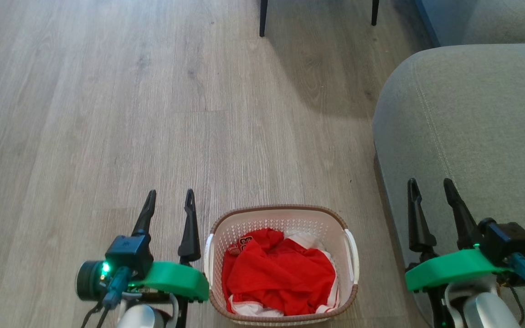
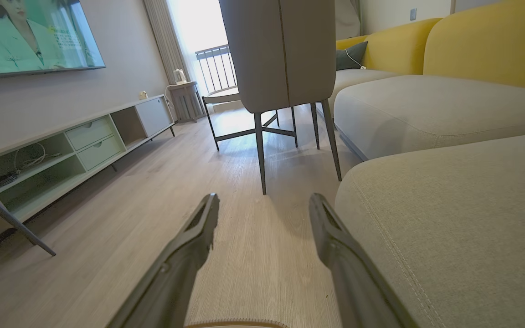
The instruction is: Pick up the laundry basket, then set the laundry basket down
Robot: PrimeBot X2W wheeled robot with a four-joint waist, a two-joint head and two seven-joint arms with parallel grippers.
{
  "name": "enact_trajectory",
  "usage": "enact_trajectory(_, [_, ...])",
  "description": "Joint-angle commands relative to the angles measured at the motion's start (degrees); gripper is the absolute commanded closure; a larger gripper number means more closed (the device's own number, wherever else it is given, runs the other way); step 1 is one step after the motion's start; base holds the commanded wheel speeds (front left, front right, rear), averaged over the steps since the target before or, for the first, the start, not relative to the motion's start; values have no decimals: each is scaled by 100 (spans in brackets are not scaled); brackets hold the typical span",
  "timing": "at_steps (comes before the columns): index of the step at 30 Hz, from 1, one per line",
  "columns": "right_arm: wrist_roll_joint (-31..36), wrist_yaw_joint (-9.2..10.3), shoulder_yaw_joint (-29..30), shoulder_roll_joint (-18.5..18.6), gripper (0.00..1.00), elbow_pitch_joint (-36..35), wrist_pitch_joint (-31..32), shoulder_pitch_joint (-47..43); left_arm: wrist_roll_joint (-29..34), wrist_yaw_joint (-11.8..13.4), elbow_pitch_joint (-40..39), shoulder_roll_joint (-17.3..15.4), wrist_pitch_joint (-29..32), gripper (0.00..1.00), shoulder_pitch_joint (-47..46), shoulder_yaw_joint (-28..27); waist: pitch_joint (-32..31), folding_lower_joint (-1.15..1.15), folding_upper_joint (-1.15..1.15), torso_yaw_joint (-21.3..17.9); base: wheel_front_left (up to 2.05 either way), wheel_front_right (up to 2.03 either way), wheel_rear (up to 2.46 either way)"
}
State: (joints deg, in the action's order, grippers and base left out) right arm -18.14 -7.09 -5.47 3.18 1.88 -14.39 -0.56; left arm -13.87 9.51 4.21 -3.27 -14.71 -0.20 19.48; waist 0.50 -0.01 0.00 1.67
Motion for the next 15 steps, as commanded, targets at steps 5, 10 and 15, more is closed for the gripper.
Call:
enact_trajectory(5, [-33,-40,-75,-29,0,-222,-61,109,-11,-45,-233,38,-29,0,-245,-203,20,1,0,-10,0,0,0])
enact_trajectory(10, [-13,-40,68,-29,0,-206,-61,115,-44,5,-304,38,-29,0,-285,-350,39,1,0,-21,0,0,0])
enact_trajectory(15, [24,-40,84,-30,0,-183,-61,116,-26,-36,-287,39,-29,0,-299,-442,44,1,0,-37,0,0,0])
